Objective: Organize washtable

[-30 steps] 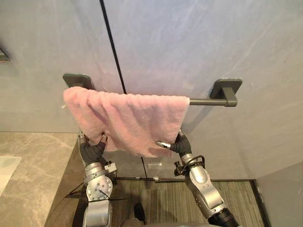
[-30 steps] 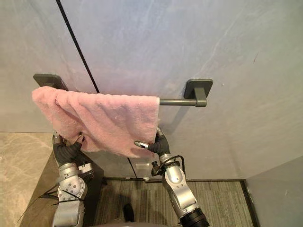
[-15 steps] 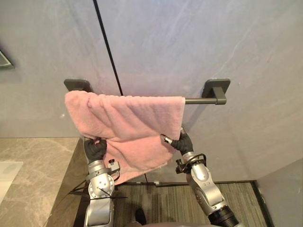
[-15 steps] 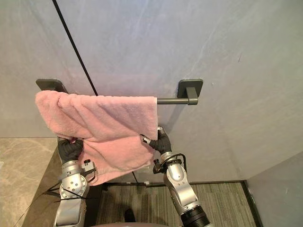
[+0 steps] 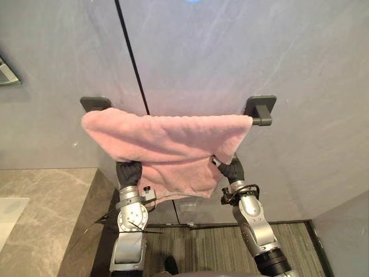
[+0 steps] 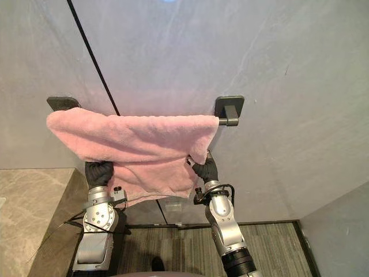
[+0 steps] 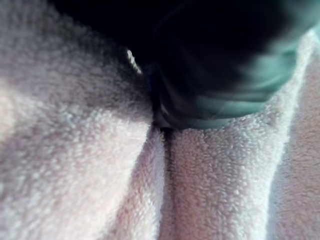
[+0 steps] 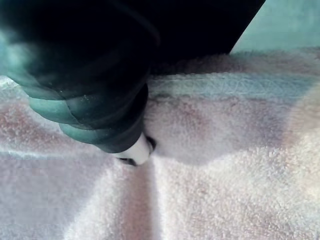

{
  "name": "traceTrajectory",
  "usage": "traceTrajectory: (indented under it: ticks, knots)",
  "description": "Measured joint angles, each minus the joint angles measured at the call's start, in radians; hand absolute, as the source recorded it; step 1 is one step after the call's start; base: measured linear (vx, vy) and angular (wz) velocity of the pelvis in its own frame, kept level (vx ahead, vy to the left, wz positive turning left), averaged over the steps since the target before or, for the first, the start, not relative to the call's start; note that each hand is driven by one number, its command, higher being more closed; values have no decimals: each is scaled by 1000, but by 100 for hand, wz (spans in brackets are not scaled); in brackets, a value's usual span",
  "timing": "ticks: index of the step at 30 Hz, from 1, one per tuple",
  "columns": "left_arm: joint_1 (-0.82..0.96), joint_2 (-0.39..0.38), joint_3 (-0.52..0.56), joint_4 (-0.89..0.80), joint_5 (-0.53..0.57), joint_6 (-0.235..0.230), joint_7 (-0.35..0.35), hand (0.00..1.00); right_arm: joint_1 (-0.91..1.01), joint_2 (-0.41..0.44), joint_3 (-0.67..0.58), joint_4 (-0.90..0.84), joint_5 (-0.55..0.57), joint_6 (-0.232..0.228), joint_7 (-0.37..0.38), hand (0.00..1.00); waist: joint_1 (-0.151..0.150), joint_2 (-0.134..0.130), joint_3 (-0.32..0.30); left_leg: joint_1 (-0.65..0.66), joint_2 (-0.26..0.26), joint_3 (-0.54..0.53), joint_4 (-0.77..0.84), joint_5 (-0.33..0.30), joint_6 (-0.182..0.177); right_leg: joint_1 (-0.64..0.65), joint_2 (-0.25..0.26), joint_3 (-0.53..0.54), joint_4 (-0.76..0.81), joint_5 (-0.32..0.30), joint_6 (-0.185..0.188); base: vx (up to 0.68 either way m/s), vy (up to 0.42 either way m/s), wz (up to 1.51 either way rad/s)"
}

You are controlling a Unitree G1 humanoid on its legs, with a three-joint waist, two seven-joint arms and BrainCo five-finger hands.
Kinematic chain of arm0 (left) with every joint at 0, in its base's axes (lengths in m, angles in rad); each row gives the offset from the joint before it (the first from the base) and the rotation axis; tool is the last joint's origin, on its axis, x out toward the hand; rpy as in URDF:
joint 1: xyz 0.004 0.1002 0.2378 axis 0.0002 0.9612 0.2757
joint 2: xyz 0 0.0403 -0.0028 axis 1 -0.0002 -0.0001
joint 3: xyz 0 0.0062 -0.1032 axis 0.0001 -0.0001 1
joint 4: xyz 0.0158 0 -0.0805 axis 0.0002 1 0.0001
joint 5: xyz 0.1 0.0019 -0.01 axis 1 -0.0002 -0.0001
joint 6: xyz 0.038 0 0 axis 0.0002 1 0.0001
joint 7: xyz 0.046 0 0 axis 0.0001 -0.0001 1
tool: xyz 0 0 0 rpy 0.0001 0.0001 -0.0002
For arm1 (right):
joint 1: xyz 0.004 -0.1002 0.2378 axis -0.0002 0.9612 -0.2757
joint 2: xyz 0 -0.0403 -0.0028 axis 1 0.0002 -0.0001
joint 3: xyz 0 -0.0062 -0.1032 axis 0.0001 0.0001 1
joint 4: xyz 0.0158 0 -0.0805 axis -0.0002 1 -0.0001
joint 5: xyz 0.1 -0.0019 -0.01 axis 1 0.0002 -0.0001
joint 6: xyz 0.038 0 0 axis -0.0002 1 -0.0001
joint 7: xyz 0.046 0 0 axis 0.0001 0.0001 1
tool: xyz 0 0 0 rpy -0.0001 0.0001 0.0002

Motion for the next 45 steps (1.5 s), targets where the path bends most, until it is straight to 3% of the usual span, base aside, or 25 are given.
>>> traceTrajectory:
  ticks: [14, 15, 16, 17, 29, 36, 40, 45]
  knots:
    - [-4, -3, 7, 31, -13, 0, 10, 100, 7, 33, -1, 36, 0, -1, 5, 100, -12, 2, 0, 10, 1, 18, -7, -4, -5, -3, 0, 33, -14, 11, -7, -7, 8, -6]
    - [-3, -3, 8, 34, -13, 0, 17, 100, 10, 35, 0, 36, 0, -2, 6, 0, -12, 2, 0, 10, 1, 18, -7, -4, -5, -3, 0, 34, -14, 11, -7, 0, 0, 0]
    - [-3, -3, 8, 35, -13, 0, 21, 100, 11, 37, 0, 36, 0, -2, 8, 0, -12, 2, 0, 10, 1, 18, -7, -4, -5, -3, 0, 34, -14, 11, -7, 0, 0, 0]
    - [-3, -3, 9, 37, -13, 0, 24, 0, 15, 38, 0, 36, 0, -2, 10, 0, -12, 2, 0, 10, 1, 18, -7, -4, -5, -3, 0, 34, -14, 11, -7, 0, 0, 0]
    - [50, -4, 123, 123, -16, 23, 47, 0, 35, 24, -45, 117, 0, -8, 9, 0, -11, 3, -5, 21, 3, 30, -7, -1, -1, 0, 3, 47, -13, 12, -8, 6, 1, -2]
    - [96, -4, 145, 168, -33, 28, 39, 0, 166, -10, -53, 265, -53, 70, 7, 0, -11, 5, -6, 21, 3, 32, -7, -5, -6, -2, 2, 50, -12, 12, -8, 0, 0, 0]
    - [129, -4, 154, 198, -31, 34, -15, 0, 223, -28, -60, 265, -80, 80, 48, 0, -13, 7, 3, 9, 14, 39, -7, -5, -6, -20, 4, 57, -10, 17, -14, 2, -4, -6]
    - [187, -6, 198, 298, -33, 48, -129, 0, 279, -24, -67, 264, -149, 115, 91, 0, -8, 15, 63, -50, 34, 86, -7, -8, -3, -101, 13, 77, -8, 23, -18, -27, -3, -20]
